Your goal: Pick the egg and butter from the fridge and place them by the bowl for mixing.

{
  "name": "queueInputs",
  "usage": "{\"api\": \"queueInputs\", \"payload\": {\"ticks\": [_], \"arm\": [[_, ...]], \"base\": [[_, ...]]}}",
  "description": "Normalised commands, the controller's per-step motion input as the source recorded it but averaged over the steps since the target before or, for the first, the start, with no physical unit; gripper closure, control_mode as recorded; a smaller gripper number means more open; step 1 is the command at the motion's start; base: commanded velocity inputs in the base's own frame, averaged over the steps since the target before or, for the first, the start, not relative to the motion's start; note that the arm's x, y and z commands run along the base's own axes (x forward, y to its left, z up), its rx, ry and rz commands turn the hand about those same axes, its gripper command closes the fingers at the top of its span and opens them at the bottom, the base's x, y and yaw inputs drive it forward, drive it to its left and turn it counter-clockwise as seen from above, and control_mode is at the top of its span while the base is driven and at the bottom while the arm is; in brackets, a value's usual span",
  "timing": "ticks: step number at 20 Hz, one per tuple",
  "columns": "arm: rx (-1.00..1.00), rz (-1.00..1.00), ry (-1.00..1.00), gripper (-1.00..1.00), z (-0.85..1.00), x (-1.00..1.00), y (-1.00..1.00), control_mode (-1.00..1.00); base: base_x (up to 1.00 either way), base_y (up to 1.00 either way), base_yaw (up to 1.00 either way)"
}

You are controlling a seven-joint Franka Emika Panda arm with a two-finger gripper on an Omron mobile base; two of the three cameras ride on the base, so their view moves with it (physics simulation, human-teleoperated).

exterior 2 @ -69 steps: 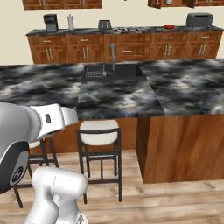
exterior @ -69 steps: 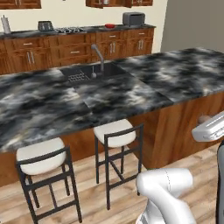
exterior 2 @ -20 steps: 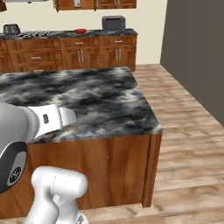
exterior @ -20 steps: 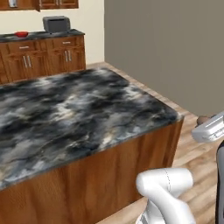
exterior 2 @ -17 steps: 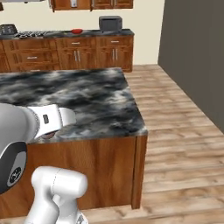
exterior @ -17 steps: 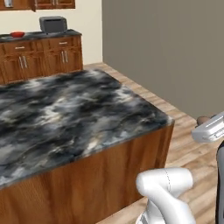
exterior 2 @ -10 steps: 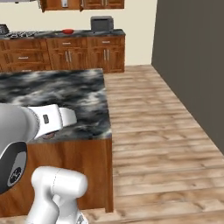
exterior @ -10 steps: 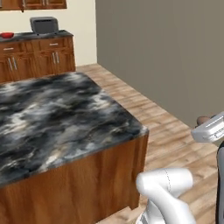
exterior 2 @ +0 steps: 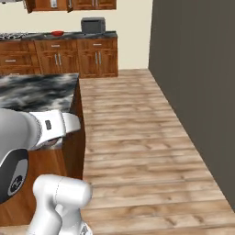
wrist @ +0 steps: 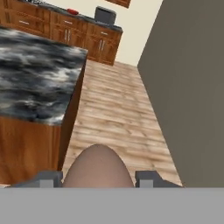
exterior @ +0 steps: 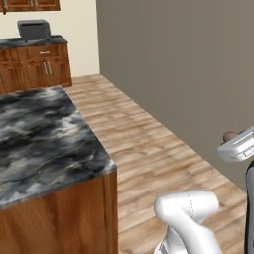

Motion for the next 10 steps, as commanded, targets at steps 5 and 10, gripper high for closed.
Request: {"api": "queueInputs", "payload": {"ticks": [5, 10], "arm": [[0.0, 0.0, 0.0, 1.0, 0.0, 0.0, 0.0, 1.0], [0.0, 0.0, 0.0, 1.0, 0.0, 0.0, 0.0, 1.0]], "base": [[0.35, -1.0, 0.06], [0.79, -1.0, 0.09]]}}
